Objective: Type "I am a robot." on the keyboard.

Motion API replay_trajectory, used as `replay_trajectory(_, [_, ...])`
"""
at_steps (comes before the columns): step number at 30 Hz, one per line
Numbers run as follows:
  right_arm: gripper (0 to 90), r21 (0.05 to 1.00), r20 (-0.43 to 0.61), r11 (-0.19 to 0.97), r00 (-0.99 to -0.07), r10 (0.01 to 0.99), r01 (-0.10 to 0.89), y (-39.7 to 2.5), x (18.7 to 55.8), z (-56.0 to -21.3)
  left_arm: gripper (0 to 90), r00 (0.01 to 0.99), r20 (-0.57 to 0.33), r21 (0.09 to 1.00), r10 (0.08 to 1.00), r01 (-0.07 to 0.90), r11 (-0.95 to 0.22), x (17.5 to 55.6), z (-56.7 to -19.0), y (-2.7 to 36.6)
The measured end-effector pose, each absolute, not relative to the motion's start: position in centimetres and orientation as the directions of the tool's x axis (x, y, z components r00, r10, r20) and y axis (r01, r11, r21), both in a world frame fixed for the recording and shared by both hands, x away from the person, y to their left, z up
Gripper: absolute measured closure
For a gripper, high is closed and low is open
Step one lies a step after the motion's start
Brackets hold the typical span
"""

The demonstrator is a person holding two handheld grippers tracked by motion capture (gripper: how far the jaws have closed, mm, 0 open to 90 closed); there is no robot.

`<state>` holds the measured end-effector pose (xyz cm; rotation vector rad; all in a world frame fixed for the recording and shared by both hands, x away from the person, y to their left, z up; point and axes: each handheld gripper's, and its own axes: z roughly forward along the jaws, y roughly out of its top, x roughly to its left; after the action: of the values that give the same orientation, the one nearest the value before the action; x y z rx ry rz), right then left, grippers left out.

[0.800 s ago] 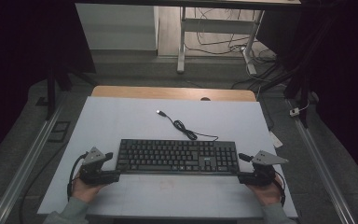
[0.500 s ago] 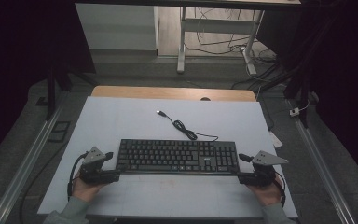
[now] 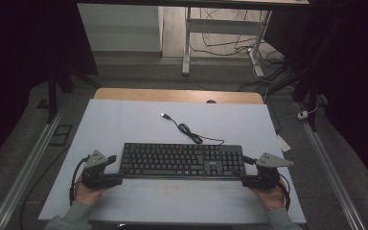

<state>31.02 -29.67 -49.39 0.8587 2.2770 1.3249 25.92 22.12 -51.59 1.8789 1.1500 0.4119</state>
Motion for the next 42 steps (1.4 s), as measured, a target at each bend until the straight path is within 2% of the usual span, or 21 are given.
replay_trajectory(10, [37.3, 0.869, -0.019, 0.386, -0.758, 0.652, 0.310, -28.3, 31.4, -48.9, 30.5, 0.513, -0.138, 0.813, 0.847, 0.548, -0.200, 26.1, -51.5, 21.8])
replay_trajectory(18, [57.1, 0.853, -0.008, 0.425, -0.807, 0.590, 0.303, -25.7, 31.7, -48.5, 46.3, 0.515, -0.131, 0.814, 0.847, 0.543, -0.205, 26.1, -51.5, 21.8])
replay_trajectory(23, [80.2, 0.847, 0.005, 0.438, -0.827, 0.562, 0.303, -24.0, 32.0, -48.5, 61.0, 0.527, -0.124, 0.809, 0.841, 0.545, -0.222, 26.2, -51.5, 21.7])
replay_trajectory(24, [84.1, 0.843, 0.003, 0.445, -0.829, 0.559, 0.303, -23.7, 32.0, -48.4, 64.3, 0.526, -0.124, 0.808, 0.841, 0.546, -0.222, 26.2, -51.6, 21.6])
replay_trajectory(25, [84.1, 0.843, 0.003, 0.445, -0.829, 0.559, 0.303, -23.7, 32.0, -48.4, 67.6, 0.526, -0.124, 0.808, 0.841, 0.546, -0.222, 26.2, -51.6, 21.6])
replay_trajectory(26, [89.4, 0.841, -0.002, 0.452, -0.835, 0.551, 0.297, -23.2, 32.1, -48.3, 71.4, 0.531, -0.123, 0.805, 0.839, 0.547, -0.228, 26.3, -51.6, 21.7])
replay_trajectory(32, [89.5, 0.843, -0.001, 0.455, -0.845, 0.534, 0.286, -21.8, 32.4, -48.3, 88.3, 0.537, -0.114, 0.800, 0.836, 0.548, -0.243, 26.4, -51.6, 21.6])
replay_trajectory(42, [89.5, 0.842, -0.009, 0.472, -0.869, 0.495, 0.261, -18.6, 33.4, -48.5, 88.5, 0.534, -0.070, 0.777, 0.843, 0.559, -0.290, 27.1, -52.3, 21.0])
